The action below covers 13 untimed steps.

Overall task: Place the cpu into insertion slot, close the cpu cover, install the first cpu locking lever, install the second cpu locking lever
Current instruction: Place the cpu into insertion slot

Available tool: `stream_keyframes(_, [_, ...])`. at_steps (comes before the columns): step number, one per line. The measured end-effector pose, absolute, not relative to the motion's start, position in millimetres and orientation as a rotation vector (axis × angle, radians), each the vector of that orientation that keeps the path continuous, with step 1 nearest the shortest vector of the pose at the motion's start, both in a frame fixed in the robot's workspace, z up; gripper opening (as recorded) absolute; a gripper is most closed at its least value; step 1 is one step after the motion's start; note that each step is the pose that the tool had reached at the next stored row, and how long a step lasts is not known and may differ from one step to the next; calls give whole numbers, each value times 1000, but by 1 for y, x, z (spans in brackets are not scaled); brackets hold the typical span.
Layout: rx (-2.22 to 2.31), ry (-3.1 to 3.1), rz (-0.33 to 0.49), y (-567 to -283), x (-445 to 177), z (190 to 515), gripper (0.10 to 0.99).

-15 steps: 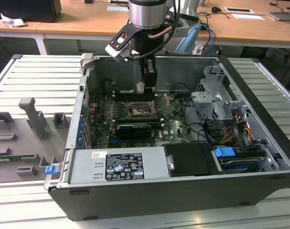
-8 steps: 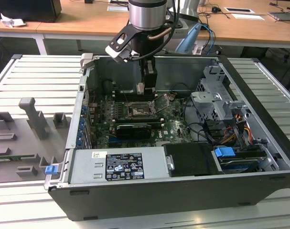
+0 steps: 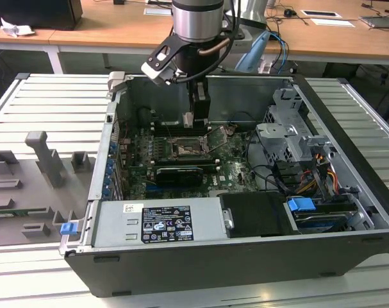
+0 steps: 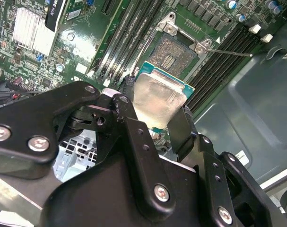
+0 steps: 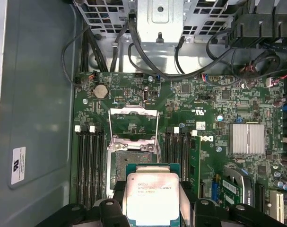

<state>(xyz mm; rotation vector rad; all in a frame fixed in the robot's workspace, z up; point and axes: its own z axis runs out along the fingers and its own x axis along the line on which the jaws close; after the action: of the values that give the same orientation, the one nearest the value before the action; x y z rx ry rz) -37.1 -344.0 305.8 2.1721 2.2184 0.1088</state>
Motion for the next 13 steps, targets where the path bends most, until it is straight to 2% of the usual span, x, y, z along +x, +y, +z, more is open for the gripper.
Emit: stream_keyframes(13, [2184,2207,109,-344,-37,302,529])
